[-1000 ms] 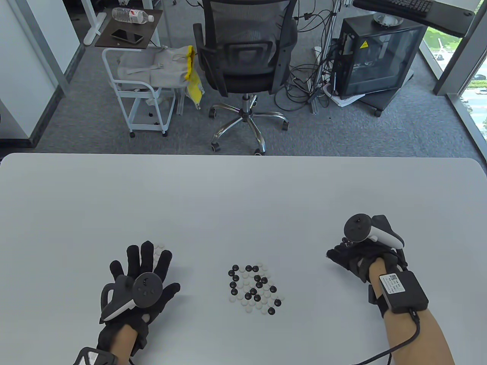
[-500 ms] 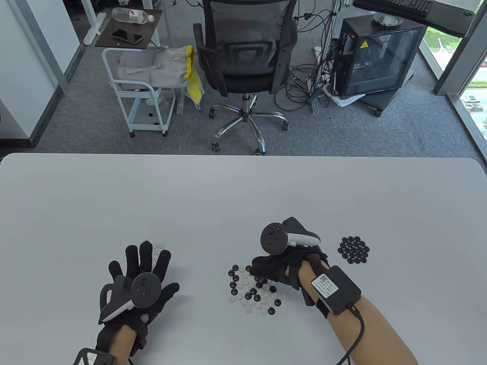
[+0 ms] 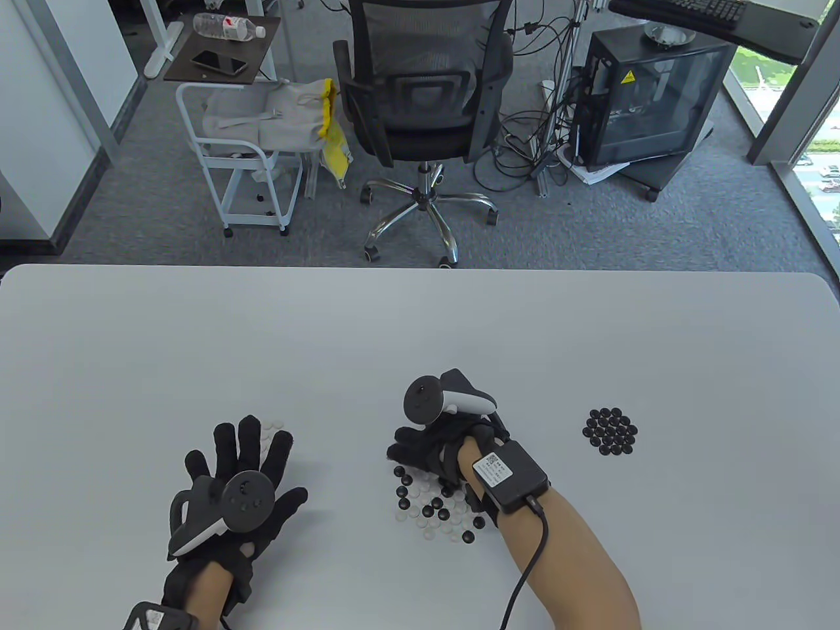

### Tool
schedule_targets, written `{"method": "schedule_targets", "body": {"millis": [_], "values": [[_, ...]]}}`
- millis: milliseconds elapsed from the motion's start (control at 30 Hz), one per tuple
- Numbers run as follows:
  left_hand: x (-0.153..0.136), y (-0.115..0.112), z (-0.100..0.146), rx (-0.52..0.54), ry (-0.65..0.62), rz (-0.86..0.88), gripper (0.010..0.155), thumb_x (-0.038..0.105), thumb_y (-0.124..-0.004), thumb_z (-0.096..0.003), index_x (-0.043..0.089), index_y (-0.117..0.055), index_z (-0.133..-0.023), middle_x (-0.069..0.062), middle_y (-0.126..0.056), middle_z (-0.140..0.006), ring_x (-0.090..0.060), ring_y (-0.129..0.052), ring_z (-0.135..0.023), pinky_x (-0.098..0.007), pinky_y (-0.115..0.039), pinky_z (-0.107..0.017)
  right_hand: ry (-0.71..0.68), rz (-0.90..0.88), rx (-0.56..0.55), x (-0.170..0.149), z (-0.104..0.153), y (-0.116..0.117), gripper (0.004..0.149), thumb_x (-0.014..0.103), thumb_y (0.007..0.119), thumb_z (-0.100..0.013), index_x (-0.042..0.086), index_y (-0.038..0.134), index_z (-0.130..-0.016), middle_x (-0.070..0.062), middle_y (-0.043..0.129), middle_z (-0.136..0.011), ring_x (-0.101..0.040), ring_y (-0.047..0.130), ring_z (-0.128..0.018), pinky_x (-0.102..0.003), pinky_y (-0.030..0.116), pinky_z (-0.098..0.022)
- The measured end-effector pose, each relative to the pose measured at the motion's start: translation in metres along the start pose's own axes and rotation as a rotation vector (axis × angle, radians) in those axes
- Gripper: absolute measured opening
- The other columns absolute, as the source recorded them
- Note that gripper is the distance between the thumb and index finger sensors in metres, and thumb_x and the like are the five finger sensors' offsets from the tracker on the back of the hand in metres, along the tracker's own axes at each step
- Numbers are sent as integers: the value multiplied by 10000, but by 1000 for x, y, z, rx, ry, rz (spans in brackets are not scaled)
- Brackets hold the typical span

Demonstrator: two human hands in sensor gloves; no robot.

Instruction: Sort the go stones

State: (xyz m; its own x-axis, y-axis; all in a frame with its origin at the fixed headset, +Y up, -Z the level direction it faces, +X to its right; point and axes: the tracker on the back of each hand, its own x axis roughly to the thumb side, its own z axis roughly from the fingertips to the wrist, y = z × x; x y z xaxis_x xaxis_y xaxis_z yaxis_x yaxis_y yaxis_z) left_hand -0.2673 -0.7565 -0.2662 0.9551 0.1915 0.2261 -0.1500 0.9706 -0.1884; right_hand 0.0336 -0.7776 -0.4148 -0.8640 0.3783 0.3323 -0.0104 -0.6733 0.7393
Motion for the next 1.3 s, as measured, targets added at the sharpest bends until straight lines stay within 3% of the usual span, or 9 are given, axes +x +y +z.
{"method": "schedule_targets", "body": {"millis": [133,233,433,600,1067,1167,1300], "values": [[0,0,1,-1,0,4,814,568,-560,-582,207,-143,-1181,-258,150,-1128,-531,185,-947,-825,19,-514,147,-58,-33,-38,12,-24,760,513,462,-598,29,472,-1184,-422,-41,-1089,-664,-121,-881,-910,45,-521],[0,1,1,3,-4,3,816,570,-561,-581,209,-142,-1181,-257,151,-1129,-532,184,-947,-826,18,-514,293,-121,-64,-88,37,-39,762,512,469,-601,11,527,-1171,-419,-32,-1097,-663,-119,-886,-912,46,-524],[0,0,0,-7,-8,-3,816,568,-562,-582,207,-142,-1181,-256,153,-1128,-531,188,-947,-825,23,-514,415,-206,-93,-148,73,-36,741,511,470,-605,32,502,-1170,-424,-22,-1098,-669,-110,-887,-914,51,-522],[-2,-2,-2,-18,-1,-1,815,566,-563,-582,209,-143,-1181,-253,152,-1129,-528,189,-948,-824,25,-514,474,-227,-112,-171,91,-35,748,512,470,-605,24,507,-1170,-426,-20,-1098,-669,-111,-886,-913,53,-522],[1,-2,-3,-29,0,-10,815,568,-561,-582,207,-142,-1181,-257,152,-1128,-530,186,-947,-825,22,-513,531,-220,-134,-186,112,-35,747,507,477,-612,10,524,-1168,-435,19,-1109,-674,-89,-895,-914,67,-521],[1,-2,-3,-26,-1,-9,813,568,-560,-583,209,-143,-1180,-255,153,-1128,-530,187,-947,-824,22,-515,474,-188,-148,-170,112,-44,742,505,481,-614,15,525,-1170,-438,22,-1110,-676,-85,-898,-915,70,-522],[1,-3,-3,-29,-1,-12,814,568,-561,-582,208,-143,-1181,-256,152,-1128,-531,187,-946,-825,22,-514,291,-118,-122,-123,104,-53,723,499,501,-616,22,596,-1150,-428,60,-1126,-676,-64,-911,-915,80,-527]]}}
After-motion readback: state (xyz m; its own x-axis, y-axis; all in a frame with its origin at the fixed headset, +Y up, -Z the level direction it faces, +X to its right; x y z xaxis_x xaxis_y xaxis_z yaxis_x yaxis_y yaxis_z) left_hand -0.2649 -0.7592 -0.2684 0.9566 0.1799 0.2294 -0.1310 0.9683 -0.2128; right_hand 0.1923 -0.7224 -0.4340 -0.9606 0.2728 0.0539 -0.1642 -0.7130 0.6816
